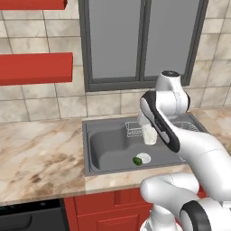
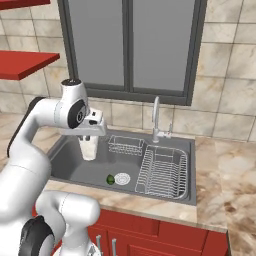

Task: Pick the jug and glass cup and place them in the sink. Then turn on the water.

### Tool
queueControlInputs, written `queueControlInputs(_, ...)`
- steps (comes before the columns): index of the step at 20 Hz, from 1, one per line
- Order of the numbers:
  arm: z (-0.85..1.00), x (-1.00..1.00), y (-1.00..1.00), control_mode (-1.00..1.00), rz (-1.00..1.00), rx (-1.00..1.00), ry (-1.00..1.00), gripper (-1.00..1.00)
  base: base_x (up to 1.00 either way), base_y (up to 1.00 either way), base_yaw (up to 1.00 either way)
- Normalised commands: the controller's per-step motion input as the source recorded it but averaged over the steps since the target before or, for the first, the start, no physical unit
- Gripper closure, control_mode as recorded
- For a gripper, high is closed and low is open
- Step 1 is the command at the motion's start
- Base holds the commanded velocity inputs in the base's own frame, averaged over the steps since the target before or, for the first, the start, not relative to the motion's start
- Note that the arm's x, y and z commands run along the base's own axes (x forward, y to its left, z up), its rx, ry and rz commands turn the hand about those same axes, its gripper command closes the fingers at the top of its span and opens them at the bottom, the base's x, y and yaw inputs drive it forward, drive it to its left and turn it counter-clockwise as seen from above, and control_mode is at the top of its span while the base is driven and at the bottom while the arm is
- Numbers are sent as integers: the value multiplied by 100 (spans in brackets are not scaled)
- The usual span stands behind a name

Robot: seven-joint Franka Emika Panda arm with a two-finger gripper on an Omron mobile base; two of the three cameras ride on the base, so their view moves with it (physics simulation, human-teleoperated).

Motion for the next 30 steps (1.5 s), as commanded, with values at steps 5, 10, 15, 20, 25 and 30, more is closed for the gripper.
queueControlInputs(5,-34,28,14,-100,26,10,0,100,0,0,0)
queueControlInputs(10,-35,17,45,-100,16,1,2,100,0,0,0)
queueControlInputs(15,-27,21,45,-100,10,0,2,100,0,0,0)
queueControlInputs(20,-36,29,18,-100,11,3,0,100,0,0,0)
queueControlInputs(25,-51,38,10,-100,11,1,0,100,0,0,0)
queueControlInputs(30,-56,34,18,-100,10,1,0,100,0,0,0)
